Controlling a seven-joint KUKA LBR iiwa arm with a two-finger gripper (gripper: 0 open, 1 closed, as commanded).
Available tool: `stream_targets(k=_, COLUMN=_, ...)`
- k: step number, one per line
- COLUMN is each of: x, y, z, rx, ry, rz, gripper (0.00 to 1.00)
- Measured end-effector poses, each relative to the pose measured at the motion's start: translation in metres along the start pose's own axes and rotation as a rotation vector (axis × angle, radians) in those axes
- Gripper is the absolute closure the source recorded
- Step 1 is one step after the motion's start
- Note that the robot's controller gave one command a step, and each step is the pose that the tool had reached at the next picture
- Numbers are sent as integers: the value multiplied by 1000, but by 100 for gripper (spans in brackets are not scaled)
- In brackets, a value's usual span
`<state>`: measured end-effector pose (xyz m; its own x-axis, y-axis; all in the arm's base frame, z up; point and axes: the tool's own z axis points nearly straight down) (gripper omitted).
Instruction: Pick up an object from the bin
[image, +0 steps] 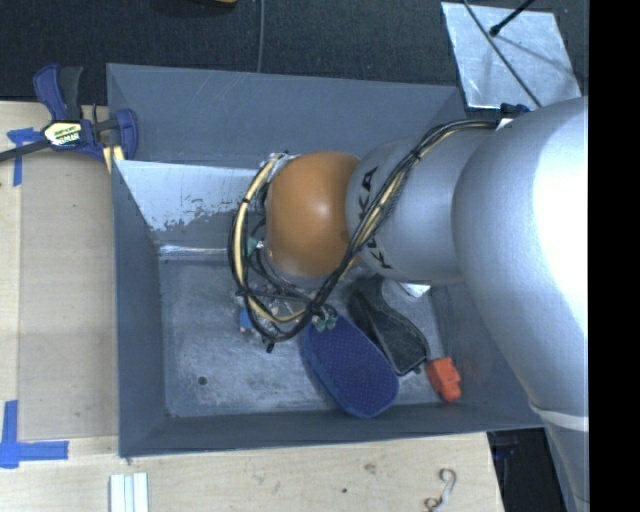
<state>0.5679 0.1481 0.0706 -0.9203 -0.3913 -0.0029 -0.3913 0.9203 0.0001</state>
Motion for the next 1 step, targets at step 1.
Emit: stream_targets(k=1, x=9, y=10, z=-124, rx=2, ry=-9, rz=-20, gripper=100)
